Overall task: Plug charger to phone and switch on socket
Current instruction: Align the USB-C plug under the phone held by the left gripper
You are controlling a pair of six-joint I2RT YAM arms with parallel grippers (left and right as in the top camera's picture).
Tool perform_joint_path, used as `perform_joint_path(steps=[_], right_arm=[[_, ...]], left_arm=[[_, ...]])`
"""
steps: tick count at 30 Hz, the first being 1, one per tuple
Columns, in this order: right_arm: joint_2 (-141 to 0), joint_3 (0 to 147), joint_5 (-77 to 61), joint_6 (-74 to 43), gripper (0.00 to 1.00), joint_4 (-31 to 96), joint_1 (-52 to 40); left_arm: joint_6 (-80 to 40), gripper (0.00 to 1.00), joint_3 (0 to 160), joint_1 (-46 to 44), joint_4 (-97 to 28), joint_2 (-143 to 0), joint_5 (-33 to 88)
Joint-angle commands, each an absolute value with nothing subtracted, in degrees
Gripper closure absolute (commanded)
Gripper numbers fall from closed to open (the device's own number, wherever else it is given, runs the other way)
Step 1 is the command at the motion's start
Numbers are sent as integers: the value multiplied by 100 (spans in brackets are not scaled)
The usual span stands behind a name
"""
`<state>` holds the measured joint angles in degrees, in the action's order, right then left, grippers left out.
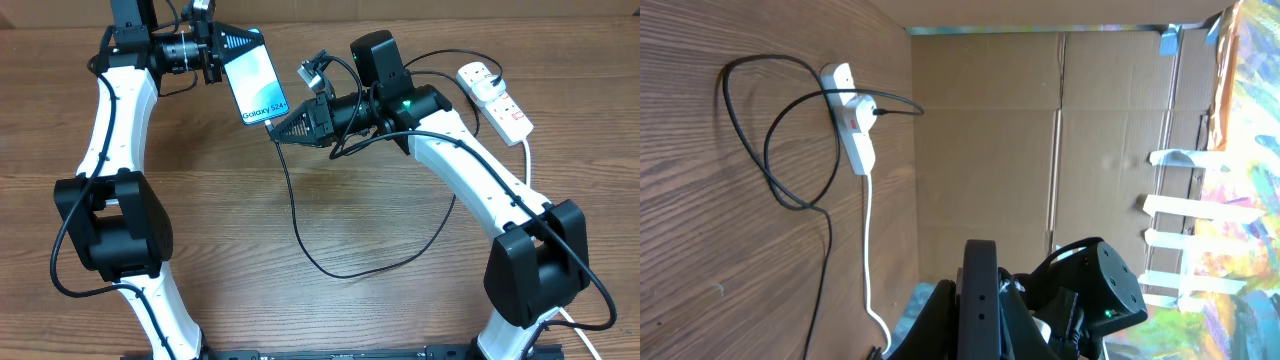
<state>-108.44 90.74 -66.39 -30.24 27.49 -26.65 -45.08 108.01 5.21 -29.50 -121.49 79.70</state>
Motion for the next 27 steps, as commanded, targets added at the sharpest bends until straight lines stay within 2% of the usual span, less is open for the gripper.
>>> perform_joint_path(steps=[1,27], right_arm=[[-10650,9223,-6604,-3044,96,2709,-2556],[-10650,9223,-6606,-3046,96,2674,-2480]], left_arm=[[-4624,96,10890,484,-2926,-12108,8215],[-4685,96,10890,456,-2926,-12108,8114]])
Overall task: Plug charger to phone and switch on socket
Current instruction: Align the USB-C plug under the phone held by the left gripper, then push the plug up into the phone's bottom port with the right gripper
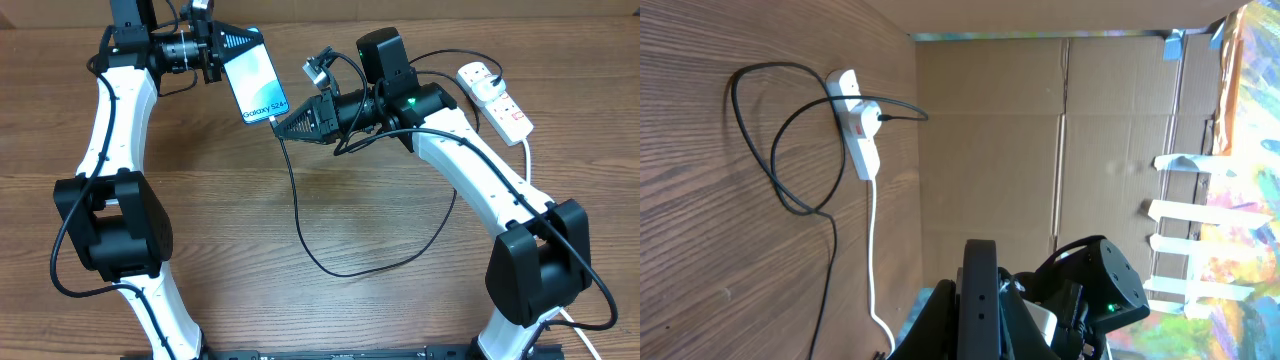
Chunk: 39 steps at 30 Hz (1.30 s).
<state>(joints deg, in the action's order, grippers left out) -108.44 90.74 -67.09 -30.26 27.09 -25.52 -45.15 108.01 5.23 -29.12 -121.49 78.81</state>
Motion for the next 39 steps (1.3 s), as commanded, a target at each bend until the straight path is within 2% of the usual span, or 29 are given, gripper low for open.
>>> perform_joint_path(steps=[1,39], right_arm=[[-10650,9223,-6606,-3046,96,2692,-2480],[-10650,9223,-6705,-3022,96,2773,-2477]], left_arm=[[-4707,96,10890,454,-2926,-12108,8090],[-4676,96,10890,438,-2585,-12108,7902]])
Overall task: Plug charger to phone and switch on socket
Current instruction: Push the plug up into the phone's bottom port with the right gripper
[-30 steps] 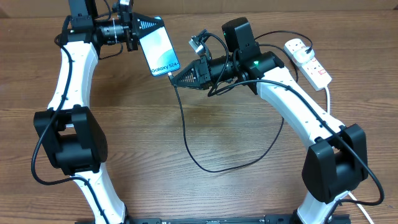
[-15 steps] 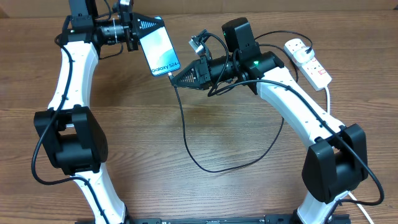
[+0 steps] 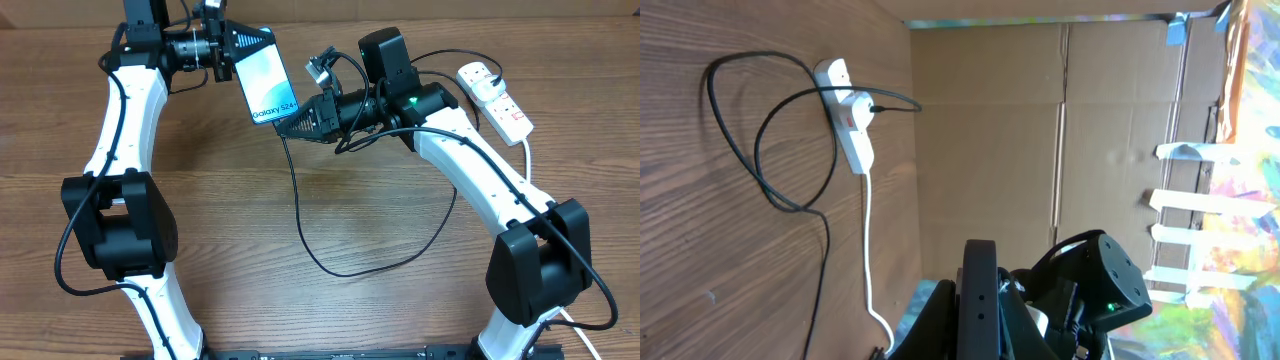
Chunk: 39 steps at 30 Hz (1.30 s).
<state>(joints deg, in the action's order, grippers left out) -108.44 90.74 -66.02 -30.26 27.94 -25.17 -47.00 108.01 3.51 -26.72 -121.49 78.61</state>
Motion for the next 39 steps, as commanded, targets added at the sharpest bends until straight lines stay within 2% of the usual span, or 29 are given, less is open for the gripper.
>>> perform_joint_path(steps=[1,16,39], right_arm=[[-10650,9223,-6705,-3022,96,2779,-2477],[-10650,9223,-6746,-2978,96,2792,-2480],[-10650,9223,-6908,-2980,96,2624,-2480]], left_arm=[[-4698,96,10890,460,-2558,-12108,7902],[-5107,96,10890,574,-2453,-12108,7754],[-5039,96,10890,480,-2458,-12108,7758]])
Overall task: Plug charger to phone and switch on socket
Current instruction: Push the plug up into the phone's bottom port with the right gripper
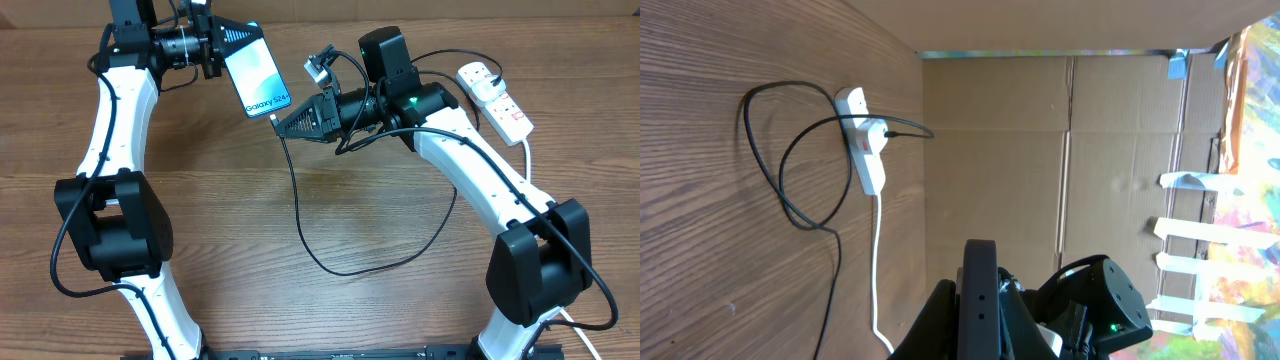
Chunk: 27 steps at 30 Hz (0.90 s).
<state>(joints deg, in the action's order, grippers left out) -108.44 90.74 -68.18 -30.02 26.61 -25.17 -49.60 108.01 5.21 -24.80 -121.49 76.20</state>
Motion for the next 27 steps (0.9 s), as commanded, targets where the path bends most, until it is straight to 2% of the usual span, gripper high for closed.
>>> perform_joint_path(steps=[1,27], right_arm=[[-10650,9223,-6906,-2980,96,2624,-2480],[-10652,9223,-6650,-3002,96,2644,-2484]], left_arm=[[-5039,96,10890,480,-2458,-12108,7758],[-5054,96,10890,331,-2456,-12108,7907]])
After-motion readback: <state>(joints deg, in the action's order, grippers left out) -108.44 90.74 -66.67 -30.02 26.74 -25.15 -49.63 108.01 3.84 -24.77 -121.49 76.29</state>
